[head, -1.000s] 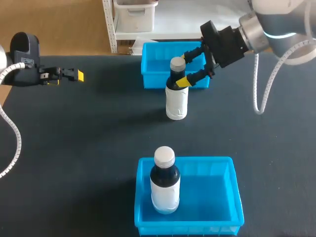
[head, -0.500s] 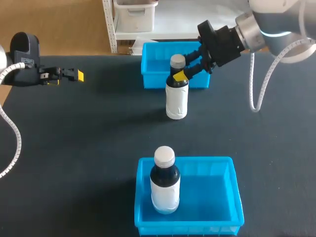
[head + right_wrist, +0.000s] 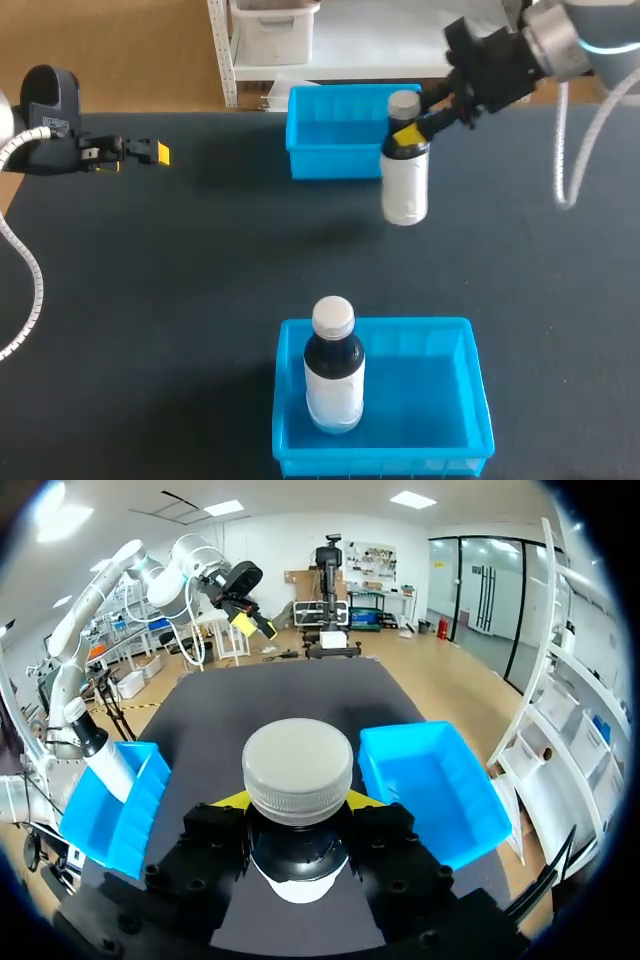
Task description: Pick up the bottle, and place it in the far bin if it is heavy, or in the near bin if it is light.
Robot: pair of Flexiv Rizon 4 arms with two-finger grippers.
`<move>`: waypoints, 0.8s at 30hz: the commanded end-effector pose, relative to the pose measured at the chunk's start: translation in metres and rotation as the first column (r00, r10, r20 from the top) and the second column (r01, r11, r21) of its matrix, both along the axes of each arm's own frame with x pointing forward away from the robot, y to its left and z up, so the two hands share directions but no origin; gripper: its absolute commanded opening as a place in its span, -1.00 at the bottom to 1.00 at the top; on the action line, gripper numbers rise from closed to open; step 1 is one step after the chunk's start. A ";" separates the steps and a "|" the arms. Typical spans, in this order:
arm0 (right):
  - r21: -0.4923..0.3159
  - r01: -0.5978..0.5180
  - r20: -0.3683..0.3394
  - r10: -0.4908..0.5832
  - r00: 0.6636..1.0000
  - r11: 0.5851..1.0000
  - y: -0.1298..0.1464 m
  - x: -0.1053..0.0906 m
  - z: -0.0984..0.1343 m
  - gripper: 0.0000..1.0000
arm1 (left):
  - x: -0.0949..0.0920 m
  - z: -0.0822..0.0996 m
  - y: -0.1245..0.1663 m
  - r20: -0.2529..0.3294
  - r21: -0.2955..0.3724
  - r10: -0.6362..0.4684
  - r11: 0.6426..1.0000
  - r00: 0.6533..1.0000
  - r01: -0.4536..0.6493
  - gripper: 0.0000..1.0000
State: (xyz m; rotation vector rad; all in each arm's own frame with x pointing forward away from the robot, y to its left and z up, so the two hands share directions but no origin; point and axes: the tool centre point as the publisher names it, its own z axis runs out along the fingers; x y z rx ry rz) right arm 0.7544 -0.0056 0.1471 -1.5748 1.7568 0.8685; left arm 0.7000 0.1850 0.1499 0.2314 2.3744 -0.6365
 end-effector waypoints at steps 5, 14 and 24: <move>-0.014 0.146 0.051 -0.145 0.988 0.989 -0.066 -0.044 0.023 -1.00 | 0.000 0.000 0.000 0.000 0.000 0.000 1.000 1.000 0.000 1.00; 0.001 0.227 0.063 -0.227 0.972 0.974 -0.126 -0.073 0.046 -1.00 | 0.000 0.000 0.000 0.000 0.000 0.000 1.000 1.000 0.000 1.00; 0.011 0.041 0.053 -0.042 0.998 0.999 -0.147 -0.117 0.094 -1.00 | 0.000 0.000 0.000 0.000 0.000 0.000 1.000 1.000 0.000 1.00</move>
